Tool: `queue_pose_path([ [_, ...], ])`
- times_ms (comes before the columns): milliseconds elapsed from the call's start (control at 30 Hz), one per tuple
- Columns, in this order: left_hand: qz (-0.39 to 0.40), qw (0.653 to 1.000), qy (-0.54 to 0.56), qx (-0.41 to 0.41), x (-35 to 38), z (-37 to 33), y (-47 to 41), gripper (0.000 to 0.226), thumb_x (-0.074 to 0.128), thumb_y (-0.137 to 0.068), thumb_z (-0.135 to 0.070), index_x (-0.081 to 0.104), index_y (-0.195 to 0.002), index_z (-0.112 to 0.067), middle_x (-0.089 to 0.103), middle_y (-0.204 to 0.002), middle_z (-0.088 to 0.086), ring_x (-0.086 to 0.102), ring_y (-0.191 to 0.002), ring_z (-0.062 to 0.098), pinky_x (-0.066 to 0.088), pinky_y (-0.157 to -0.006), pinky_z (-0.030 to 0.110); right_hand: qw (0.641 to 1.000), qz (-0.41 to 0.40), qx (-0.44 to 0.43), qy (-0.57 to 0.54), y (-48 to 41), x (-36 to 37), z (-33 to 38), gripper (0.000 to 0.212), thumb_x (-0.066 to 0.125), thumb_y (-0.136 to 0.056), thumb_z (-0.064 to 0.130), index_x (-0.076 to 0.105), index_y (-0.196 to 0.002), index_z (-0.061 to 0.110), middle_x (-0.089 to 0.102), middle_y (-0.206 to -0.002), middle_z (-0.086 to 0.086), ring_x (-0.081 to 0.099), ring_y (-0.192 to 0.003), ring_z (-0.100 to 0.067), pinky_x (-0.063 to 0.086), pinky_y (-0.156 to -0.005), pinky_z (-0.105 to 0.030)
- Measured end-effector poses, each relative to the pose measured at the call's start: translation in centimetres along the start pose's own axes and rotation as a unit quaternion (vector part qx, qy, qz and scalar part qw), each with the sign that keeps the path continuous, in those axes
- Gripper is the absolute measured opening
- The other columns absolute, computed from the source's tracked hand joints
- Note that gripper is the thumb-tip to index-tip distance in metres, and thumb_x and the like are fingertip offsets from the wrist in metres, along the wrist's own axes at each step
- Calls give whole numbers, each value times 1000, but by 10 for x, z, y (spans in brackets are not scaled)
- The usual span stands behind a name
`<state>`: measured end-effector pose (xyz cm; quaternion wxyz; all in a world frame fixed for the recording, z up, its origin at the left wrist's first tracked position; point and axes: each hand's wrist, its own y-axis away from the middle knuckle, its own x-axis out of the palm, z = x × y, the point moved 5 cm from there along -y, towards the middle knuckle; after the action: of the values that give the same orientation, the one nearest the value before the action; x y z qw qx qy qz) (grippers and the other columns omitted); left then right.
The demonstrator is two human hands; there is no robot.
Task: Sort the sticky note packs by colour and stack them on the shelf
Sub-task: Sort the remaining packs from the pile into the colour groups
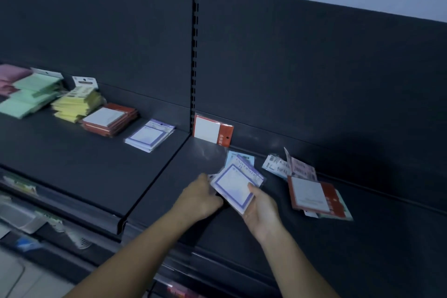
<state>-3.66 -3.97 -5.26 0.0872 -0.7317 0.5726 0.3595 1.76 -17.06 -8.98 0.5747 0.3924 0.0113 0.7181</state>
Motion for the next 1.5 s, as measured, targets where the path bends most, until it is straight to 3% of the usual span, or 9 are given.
queue_pose_path([
  [133,-178,963,-202,2,-43,0,11,14,47,-83,-13,50,-96,-10,61,-98,9,56,-85,29,38,-67,30,998,57,-9,40,-6,16,1,23,47,-96,14,61,-114,12,74,-98,-5,71,-87,-16,55,-68,-28],
  [333,-275,959,-41,-44,-109,38,19,12,45,-90,-15,49,-80,-10,56,-84,8,53,-80,28,38,-66,32,984,131,-9,123,-8,58,-22,20,51,-95,16,63,-110,20,74,-100,0,70,-92,-15,53,-71,-31],
  [467,-231,919,319,-33,-124,76,33,15,54,-94,-14,64,-102,-8,71,-97,7,67,-79,19,51,-68,28,976,157,4,152,-6,97,-47,19,52,-94,17,64,-109,18,74,-100,-3,69,-92,-18,54,-71,-31],
  [567,-235,881,406,-59,-137,105,45,15,54,-95,-19,64,-102,-10,72,-86,3,66,-66,15,52,-58,26,970,169,6,176,-4,131,-66,19,52,-94,16,63,-109,15,73,-101,-5,68,-90,-20,54,-68,-32],
  [800,-238,871,426,-62,-194,163,64,19,53,-95,-25,63,-107,-14,72,-91,2,68,-74,17,52,-61,27,960,170,-14,221,2,211,-123,14,53,-93,15,63,-102,12,71,-94,-4,67,-84,-18,50,-66,-29],
  [1033,-194,878,434,-55,-238,201,46,21,51,-96,-25,61,-109,-13,73,-92,5,69,-73,17,55,-63,28,966,115,-35,230,-1,251,-162,34,56,-92,23,55,-125,13,64,-120,-6,58,-114,-24,38,-107,-48],
  [1167,-138,892,428,-44,-238,202,26,21,57,-92,-29,62,-105,-13,74,-78,-3,68,-60,8,47,-48,17,967,83,-52,237,-4,254,-166,19,53,-93,19,64,-107,13,71,-101,-5,65,-98,-22,48,-95,-41],
  [1333,-44,917,395,-27,-216,178,-15,41,72,-80,-23,47,-111,-13,70,-97,2,69,-79,14,53,-60,24,971,42,-63,228,-21,248,-150,17,51,-92,15,66,-100,14,72,-94,-8,67,-86,-23,52,-76,-33],
  [1500,-81,936,343,3,-199,153,-60,40,65,-87,-19,32,-109,-13,54,-92,-1,56,-68,8,45,-43,17,970,-7,-121,212,-50,235,-116,15,46,-88,6,60,-88,5,64,-86,-12,58,-79,-24,46,-72,-34],
])
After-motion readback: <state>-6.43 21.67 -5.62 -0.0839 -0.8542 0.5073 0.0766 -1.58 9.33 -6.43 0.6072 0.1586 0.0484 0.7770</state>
